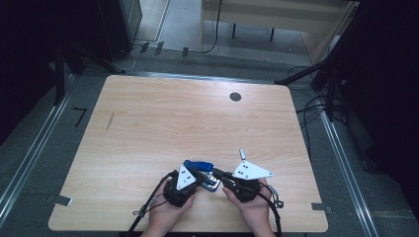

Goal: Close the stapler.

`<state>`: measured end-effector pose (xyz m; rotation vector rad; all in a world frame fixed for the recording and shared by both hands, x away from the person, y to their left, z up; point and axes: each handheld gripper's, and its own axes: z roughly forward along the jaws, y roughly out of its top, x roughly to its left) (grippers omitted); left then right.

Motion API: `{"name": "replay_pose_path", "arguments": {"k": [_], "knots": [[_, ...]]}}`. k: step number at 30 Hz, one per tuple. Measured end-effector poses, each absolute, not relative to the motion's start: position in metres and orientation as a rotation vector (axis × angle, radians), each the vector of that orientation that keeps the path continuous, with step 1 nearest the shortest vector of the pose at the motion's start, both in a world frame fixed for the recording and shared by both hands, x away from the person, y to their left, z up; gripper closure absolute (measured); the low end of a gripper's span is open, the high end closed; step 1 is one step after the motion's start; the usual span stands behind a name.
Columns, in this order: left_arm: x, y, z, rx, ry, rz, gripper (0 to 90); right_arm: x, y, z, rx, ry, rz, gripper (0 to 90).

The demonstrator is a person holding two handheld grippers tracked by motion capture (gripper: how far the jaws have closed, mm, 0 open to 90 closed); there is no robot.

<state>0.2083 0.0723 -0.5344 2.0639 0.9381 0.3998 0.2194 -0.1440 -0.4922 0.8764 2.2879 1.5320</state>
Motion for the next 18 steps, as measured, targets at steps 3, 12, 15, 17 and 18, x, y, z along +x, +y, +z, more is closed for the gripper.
{"name": "replay_pose_path", "arguments": {"k": [3,12,15,17,18], "knots": [[0.208,0.072,-0.534,2.064,0.938,0.401,90.0,0.22,-0.142,-0.49,0.869,2.284,1.531,90.0],[0.208,0.072,-0.534,2.064,0.937,0.397,90.0,0.223,-0.136,-0.484,0.846,2.276,1.543,90.0],[0.208,0.073,-0.534,2.066,0.935,0.399,90.0,0.224,-0.134,-0.482,0.837,2.275,1.543,90.0],[0.208,0.073,-0.534,2.067,0.934,0.4,90.0,0.225,-0.133,-0.481,0.836,2.274,1.547,90.0],[0.208,0.073,-0.534,2.068,0.934,0.399,90.0,0.225,-0.132,-0.48,0.837,2.274,1.547,90.0]]}}
